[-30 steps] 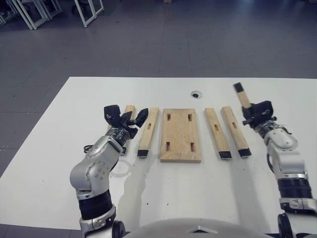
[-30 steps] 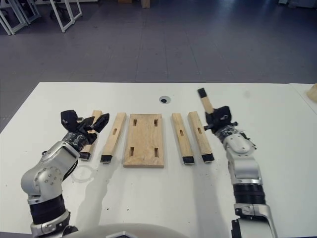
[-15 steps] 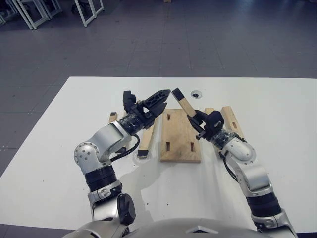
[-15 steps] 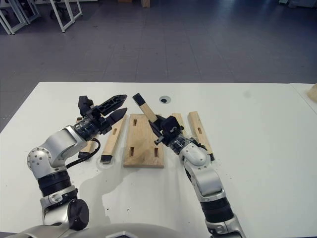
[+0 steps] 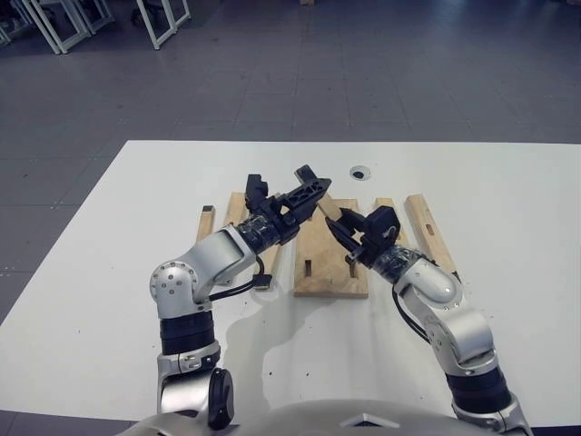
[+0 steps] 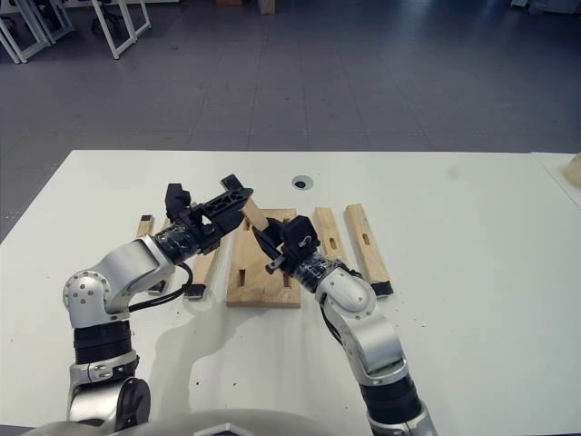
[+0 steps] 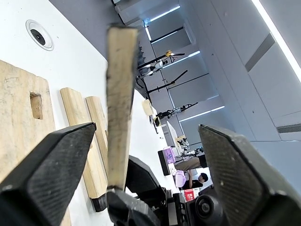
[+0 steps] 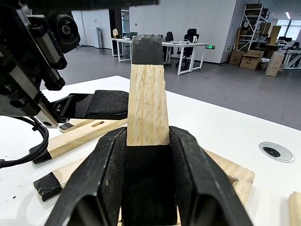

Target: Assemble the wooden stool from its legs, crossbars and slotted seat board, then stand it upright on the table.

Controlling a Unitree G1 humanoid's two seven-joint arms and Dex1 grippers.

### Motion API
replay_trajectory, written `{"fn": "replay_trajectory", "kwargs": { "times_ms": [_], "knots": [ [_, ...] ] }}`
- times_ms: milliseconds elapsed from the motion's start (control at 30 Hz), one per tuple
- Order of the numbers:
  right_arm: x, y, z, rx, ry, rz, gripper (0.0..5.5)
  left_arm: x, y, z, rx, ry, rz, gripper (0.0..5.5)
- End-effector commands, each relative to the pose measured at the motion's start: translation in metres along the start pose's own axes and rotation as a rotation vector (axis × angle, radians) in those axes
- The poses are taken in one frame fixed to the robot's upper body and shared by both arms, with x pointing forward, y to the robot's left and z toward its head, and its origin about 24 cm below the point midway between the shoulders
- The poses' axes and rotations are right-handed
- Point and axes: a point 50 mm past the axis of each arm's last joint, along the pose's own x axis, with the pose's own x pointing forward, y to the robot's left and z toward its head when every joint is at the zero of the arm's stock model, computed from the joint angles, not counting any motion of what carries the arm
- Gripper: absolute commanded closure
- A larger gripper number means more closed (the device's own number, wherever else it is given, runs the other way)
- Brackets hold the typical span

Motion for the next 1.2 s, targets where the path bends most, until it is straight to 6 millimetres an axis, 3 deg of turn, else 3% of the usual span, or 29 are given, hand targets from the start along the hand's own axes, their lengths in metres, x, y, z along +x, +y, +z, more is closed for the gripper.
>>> {"fn": "replay_trajectory", "kwargs": {
  "times_ms": [33, 100, 467, 833, 1033, 1100, 1200],
  "knots": [
    [0.0, 0.005, -0.004, 0.021, 0.025, 0.032, 4.22, 0.0, 0.002, 0.003, 0.003, -0.003, 0.011, 1.45],
    [0.0, 0.007, -0.005, 0.025, 0.031, 0.042, 4.22, 0.001, 0.002, 0.003, -0.002, -0.001, 0.008, 1.45],
    [0.001, 0.011, -0.007, 0.039, 0.039, 0.058, 4.22, 0.001, 0.01, -0.002, 0.088, 0.001, 0.06, 3.23],
    [0.0, 0.011, -0.007, 0.043, 0.04, 0.055, 4.22, 0.003, 0.007, 0.002, 0.072, -0.043, 0.023, 5.01],
    [0.0, 0.012, -0.007, 0.06, 0.042, 0.06, 4.22, 0.002, 0.006, 0.0, 0.086, -0.038, 0.014, 5.07],
    [0.0, 0.016, -0.007, 0.136, 0.052, 0.108, 4.22, 0.001, 0.008, -0.002, 0.113, -0.022, 0.032, 5.07],
    [-0.001, 0.021, -0.004, 0.185, 0.063, 0.178, 3.52, 0.001, 0.011, -0.003, 0.146, -0.02, 0.06, 5.08]
  ]
}}
